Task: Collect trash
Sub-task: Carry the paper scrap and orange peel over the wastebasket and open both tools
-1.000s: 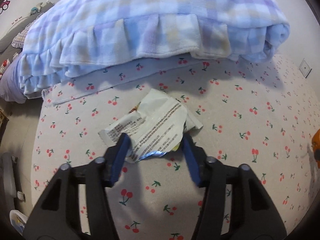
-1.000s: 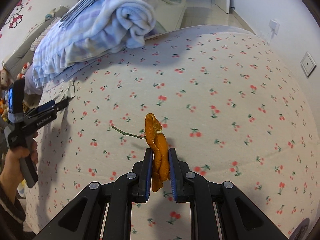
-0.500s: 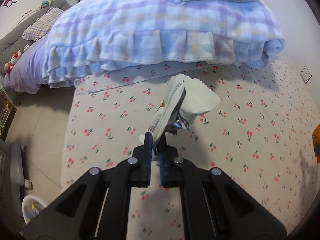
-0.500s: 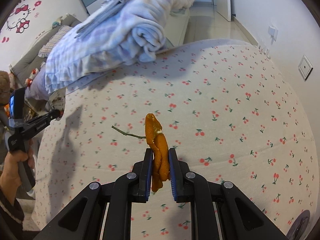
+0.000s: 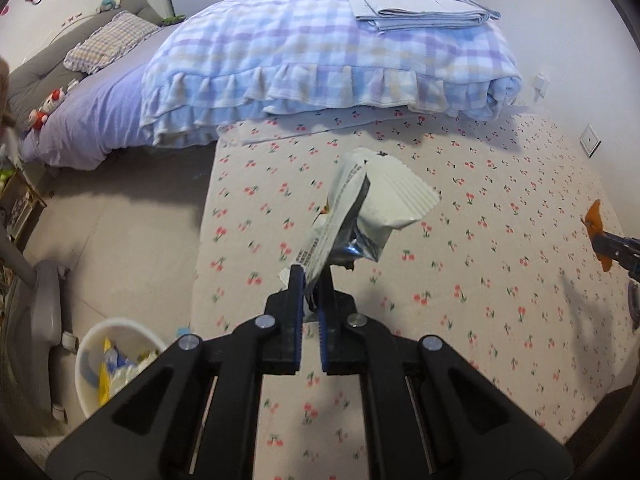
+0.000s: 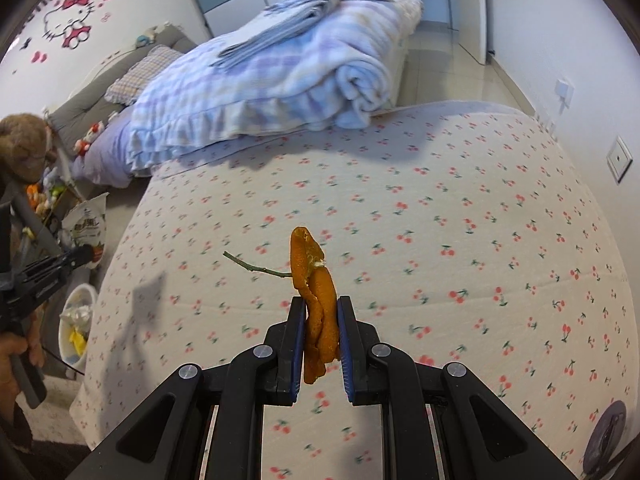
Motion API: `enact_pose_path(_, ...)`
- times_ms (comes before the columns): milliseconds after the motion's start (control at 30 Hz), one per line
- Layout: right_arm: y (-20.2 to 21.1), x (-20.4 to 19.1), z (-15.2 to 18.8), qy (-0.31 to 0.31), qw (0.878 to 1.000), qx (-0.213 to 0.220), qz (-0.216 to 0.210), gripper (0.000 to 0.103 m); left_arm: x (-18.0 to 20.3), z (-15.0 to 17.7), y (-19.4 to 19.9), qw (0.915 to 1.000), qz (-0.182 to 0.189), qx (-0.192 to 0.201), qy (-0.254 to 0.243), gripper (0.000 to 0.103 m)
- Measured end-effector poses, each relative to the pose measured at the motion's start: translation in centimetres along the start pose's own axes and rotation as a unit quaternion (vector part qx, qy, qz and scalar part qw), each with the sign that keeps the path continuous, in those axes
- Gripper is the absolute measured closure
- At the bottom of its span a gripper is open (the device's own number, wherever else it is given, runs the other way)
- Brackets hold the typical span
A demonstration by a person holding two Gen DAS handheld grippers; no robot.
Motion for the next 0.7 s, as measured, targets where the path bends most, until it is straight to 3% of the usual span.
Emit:
enact_pose_path(467,0.6,-7.4,2.3,0.039,0.998,-0.013,-0.044,0.087,-5.2,8.0,3.6,0.9966,0.01,0.007,0.082,0.096)
enact_pose_path(700,-0.5,-12.3,3.4,0.07,0.995,-0.026,-0.062,0.087,-9.0,10.5,4.2,0.9896,0.01,-0.003,0.143,0.095)
Point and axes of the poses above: each gripper's, at about its wrist camera, not at the fingertips, and y roughly against the way its jaws point, x to its right, z to its underside, the point moved 3 cm from there along -y, roughly the way its jaws point, and after that the axes turned 5 degrees about -y, right-handed, at the moved point
